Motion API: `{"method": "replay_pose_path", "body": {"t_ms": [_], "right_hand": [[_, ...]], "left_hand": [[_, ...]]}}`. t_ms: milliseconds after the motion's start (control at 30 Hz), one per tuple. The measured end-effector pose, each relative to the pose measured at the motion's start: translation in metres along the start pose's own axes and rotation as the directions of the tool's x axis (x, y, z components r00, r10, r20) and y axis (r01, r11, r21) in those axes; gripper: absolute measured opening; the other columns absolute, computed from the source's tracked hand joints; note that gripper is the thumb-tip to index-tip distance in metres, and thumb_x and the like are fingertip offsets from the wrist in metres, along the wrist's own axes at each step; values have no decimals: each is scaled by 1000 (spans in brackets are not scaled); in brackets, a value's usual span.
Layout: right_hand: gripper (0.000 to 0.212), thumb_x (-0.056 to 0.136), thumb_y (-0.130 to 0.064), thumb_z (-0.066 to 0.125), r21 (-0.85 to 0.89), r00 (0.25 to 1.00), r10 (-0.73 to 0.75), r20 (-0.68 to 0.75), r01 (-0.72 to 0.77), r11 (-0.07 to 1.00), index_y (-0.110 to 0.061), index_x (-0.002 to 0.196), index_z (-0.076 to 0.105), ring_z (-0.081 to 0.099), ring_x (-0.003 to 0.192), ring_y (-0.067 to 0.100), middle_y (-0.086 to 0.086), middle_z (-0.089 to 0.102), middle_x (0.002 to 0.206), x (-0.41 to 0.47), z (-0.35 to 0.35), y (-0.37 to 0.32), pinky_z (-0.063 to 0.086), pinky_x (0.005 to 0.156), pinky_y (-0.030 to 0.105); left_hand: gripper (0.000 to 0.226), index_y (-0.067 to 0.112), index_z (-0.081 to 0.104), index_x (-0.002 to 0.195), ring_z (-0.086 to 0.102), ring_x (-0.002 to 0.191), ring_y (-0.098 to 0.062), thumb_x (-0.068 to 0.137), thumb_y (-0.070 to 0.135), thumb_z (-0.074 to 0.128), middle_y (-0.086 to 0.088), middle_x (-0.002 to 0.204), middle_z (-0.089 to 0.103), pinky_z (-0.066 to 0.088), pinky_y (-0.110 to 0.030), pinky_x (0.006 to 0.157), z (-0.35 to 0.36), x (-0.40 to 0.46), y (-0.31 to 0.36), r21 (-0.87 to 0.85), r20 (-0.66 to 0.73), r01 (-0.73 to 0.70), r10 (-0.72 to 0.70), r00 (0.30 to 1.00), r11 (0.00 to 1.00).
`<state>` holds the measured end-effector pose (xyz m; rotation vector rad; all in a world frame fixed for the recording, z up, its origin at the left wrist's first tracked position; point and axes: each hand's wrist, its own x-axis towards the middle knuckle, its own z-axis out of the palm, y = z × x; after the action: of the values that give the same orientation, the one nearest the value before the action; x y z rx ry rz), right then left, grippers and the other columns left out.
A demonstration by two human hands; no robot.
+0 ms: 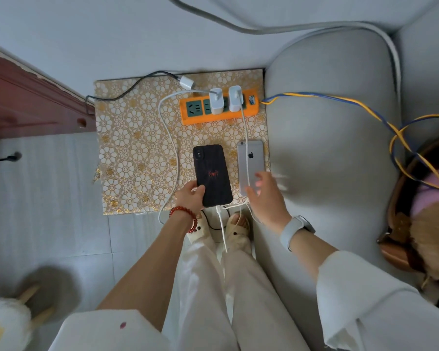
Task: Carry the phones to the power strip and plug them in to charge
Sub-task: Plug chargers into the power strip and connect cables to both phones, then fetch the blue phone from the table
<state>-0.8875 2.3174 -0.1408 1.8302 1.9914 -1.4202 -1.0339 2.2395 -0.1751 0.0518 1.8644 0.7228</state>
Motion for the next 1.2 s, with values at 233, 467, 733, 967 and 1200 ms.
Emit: {"method": "replay_pose_path", "body": {"t_ms": [233, 467, 733, 967, 1200], "right_hand": [[24, 96, -17, 35, -59, 997, -19, 70, 24, 998, -3, 104, 53, 61, 90, 33, 18, 66, 97, 10, -2, 5, 49, 77, 38], [24, 96, -14, 35, -186, 997, -52, -60, 40, 982, -2, 105, 53, 60, 86, 39, 21, 66, 94, 15, -11, 10, 41, 67, 32], [26, 96, -18, 33, -215, 999, -32, 26, 37, 976, -5, 111, 50, 59, 94, 39, 19, 64, 104, 4, -9, -2, 43, 72, 33], [51, 92, -12, 38, -282, 991, -133, -22, 122, 952, -2, 140, 23, 29, 134, 34, 18, 31, 146, -44, -3, -67, 31, 109, 44], [39, 94, -17, 36, -290, 850, -425, 311, 510, 810, -7, 132, 41, 48, 120, 31, 15, 49, 134, -158, 58, -171, 44, 97, 40]], "left_hand": [[28, 5, 53, 114, 54, 77, -21, 90, 15, 44, -8, 87, 58, 47, -31, 70, 22, 14, 4, 156, -66, -35, 46, 997, 987], [29, 3, 55, 111, 54, 99, -34, 88, 16, 46, -20, 119, 51, 38, -31, 75, 34, 9, 9, 504, -214, -13, 139, 967, 864], [49, 9, 37, 131, 35, 125, -36, 86, 25, 48, -19, 136, 37, 32, -44, 105, 17, -13, 17, 528, -108, -93, 175, 979, 844], [45, 14, 38, 132, 35, 127, -29, 89, 24, 45, -11, 139, 39, 34, -47, 105, -63, -78, 12, 516, -238, -168, 329, 914, 840], [44, 13, 40, 131, 40, 124, -29, 89, 22, 46, -12, 137, 41, 34, -46, 105, -192, -195, -44, 380, -511, -206, 390, 766, 902]]}}
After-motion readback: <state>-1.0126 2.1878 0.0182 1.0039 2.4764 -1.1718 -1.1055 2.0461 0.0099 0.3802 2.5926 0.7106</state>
